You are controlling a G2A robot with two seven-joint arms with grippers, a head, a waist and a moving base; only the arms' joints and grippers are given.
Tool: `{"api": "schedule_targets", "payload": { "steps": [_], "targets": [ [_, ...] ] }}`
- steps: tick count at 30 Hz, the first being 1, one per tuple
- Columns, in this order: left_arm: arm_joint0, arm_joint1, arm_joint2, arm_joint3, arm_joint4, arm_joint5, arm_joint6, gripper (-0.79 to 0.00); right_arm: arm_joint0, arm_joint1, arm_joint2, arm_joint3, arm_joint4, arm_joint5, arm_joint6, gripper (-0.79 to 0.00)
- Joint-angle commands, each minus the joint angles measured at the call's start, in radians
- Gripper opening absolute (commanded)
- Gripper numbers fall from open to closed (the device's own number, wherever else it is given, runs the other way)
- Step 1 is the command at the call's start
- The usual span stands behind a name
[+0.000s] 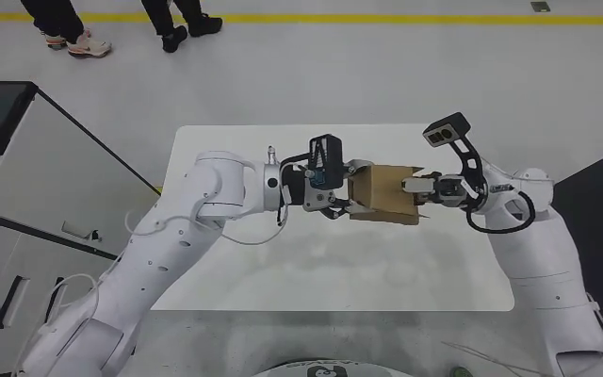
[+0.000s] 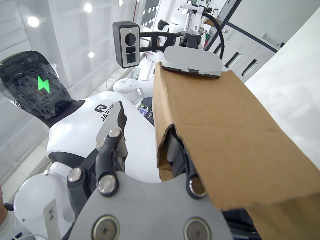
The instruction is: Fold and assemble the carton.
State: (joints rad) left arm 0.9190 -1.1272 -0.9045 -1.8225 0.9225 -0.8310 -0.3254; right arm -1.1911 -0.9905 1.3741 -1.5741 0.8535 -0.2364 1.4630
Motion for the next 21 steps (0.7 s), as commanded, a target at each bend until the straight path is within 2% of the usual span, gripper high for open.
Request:
{"api": "schedule_targets", "payload": {
  "steps": [1, 4, 6, 7, 10, 12, 13, 14, 21],
  "targets": [
    [0.0, 0.0, -0.002, 0.002, 0.001, 0.0, 0.003, -0.696, -0.011, 0.001, 0.01, 0.002, 0.002, 0.003, -0.003, -0.446],
    [-0.001, -0.001, -0.003, 0.003, 0.002, 0.0, 0.003, -0.705, -0.025, 0.003, 0.022, 0.002, 0.005, 0.005, -0.012, -0.483],
    [-0.001, -0.001, -0.003, 0.003, 0.004, 0.0, 0.005, -0.705, -0.032, 0.003, 0.027, -0.002, 0.004, 0.007, -0.019, -0.576],
    [-0.001, -0.002, -0.003, 0.004, 0.004, -0.001, 0.005, -0.702, -0.035, 0.003, 0.029, -0.003, 0.002, 0.006, -0.024, -0.785],
    [-0.002, -0.002, -0.002, 0.006, 0.004, -0.001, 0.003, -0.677, -0.04, 0.003, 0.031, -0.01, 0.0, 0.003, -0.036, -0.785],
    [-0.003, -0.003, -0.001, 0.006, 0.003, -0.003, 0.002, -0.566, -0.042, 0.002, 0.032, -0.013, -0.006, -0.004, -0.047, -0.785],
    [-0.004, -0.003, -0.001, 0.007, 0.002, -0.003, 0.002, -0.446, -0.043, 0.002, 0.032, -0.014, -0.008, -0.006, -0.052, -0.785],
    [-0.004, -0.003, -0.001, 0.007, 0.003, -0.005, 0.001, 0.0, -0.044, 0.002, 0.034, -0.015, -0.01, -0.007, -0.056, -0.785],
    [-0.003, -0.002, -0.023, -0.019, 0.003, -0.005, 0.014, 0.0, -0.046, 0.0, 0.041, 0.001, 0.032, -0.031, -0.032, -0.785]
  ]
}}
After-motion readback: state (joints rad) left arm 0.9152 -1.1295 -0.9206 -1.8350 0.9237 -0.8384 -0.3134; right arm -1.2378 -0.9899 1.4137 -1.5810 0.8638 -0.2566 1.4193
